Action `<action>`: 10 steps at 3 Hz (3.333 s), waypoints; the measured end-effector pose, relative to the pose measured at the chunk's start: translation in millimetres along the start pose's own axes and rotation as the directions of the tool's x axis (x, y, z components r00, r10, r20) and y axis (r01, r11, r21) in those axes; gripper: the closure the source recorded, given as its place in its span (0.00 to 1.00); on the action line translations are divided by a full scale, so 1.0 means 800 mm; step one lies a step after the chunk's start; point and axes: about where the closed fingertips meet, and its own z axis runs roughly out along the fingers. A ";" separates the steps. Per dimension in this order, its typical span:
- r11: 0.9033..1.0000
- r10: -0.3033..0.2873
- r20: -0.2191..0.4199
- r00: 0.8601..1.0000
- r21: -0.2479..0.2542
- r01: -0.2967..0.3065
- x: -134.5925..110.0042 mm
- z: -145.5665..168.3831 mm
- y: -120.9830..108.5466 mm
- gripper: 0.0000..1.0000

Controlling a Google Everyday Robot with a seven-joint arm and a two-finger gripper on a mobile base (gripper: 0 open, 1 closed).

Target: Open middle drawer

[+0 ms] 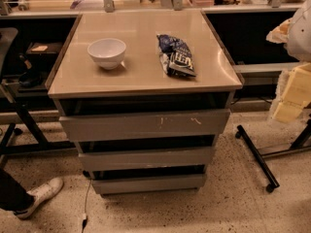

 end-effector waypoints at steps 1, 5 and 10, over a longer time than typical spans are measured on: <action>1.000 0.000 0.000 1.000 0.000 0.000 0.000 0.000 0.000 0.00; 0.972 -0.052 0.119 0.992 -0.220 0.077 -0.039 0.228 0.145 0.00; 0.951 -0.038 0.141 0.989 -0.299 0.079 -0.062 0.480 0.181 0.00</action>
Offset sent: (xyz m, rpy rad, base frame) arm -0.0107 -0.0005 -0.0303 0.0522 0.0238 0.0077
